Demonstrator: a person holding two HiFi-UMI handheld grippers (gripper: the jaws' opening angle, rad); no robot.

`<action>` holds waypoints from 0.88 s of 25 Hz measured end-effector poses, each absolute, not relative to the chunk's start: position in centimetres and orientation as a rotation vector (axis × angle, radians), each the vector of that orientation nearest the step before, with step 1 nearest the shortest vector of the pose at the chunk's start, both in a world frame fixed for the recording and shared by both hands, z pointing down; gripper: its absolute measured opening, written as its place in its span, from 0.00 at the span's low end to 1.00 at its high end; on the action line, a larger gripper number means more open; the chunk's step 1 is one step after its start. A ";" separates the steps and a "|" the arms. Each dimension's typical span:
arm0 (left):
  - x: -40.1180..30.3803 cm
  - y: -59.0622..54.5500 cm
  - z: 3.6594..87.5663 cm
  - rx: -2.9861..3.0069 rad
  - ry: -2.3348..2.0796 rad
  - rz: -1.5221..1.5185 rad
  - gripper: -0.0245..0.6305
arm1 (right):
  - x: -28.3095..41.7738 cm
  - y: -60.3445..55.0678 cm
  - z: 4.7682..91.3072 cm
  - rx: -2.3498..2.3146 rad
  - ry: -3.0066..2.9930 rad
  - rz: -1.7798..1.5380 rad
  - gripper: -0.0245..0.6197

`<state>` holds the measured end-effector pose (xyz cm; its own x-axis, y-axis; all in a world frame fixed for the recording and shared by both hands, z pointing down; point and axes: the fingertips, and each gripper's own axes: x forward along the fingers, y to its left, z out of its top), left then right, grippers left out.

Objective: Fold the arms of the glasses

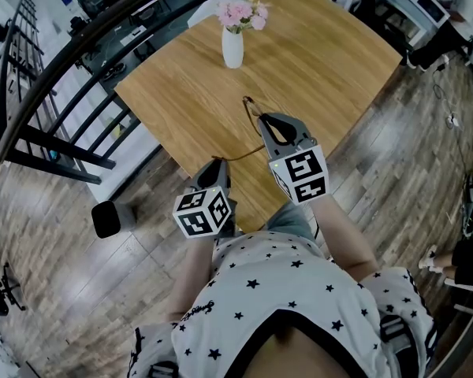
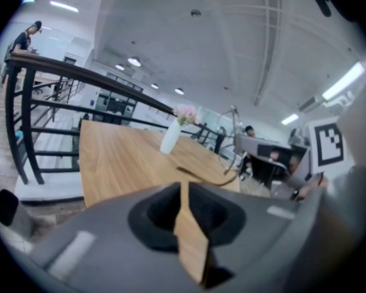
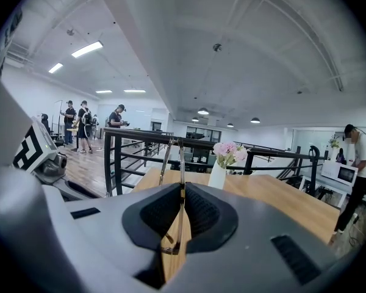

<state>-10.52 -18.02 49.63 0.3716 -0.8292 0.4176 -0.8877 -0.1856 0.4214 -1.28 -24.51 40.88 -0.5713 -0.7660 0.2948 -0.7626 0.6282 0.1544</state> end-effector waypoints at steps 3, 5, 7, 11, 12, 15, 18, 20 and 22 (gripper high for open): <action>-10.7 -18.4 49.1 2.033 -1.486 0.110 0.10 | -1.4 -24.3 41.5 1.215 -2.511 -0.010 0.09; -10.8 -18.6 48.8 2.035 -1.491 0.101 0.10 | -1.4 -24.2 41.9 1.211 -2.506 -0.004 0.09; -10.7 -18.7 48.6 2.037 -1.493 0.093 0.10 | -1.5 -24.0 42.2 1.207 -2.504 0.002 0.09; -10.4 -19.0 48.2 2.041 -1.488 0.081 0.10 | -1.7 -23.7 42.9 1.193 -2.497 0.008 0.09; -10.3 -19.0 48.1 2.044 -1.486 0.080 0.10 | -1.7 -23.7 43.1 1.187 -2.496 0.011 0.09; -10.0 -19.1 48.1 2.054 -1.474 0.081 0.10 | -2.1 -23.4 43.8 1.170 -2.492 0.023 0.09; -9.7 -19.2 48.0 2.063 -1.462 0.084 0.10 | -2.5 -23.2 44.3 1.156 -2.490 0.032 0.09; -9.4 -19.3 47.9 2.069 -1.453 0.085 0.10 | -2.8 -23.1 44.6 1.145 -2.488 0.038 0.09; -9.0 -19.3 47.8 2.075 -1.444 0.086 0.10 | -3.0 -22.8 44.8 1.131 -2.487 0.043 0.09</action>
<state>-9.01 -19.32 47.76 0.4056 -0.8320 0.3786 -0.8710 -0.2262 0.4361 -2.99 -22.81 44.80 -0.5891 -0.7160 0.3745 -0.7286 0.6711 0.1369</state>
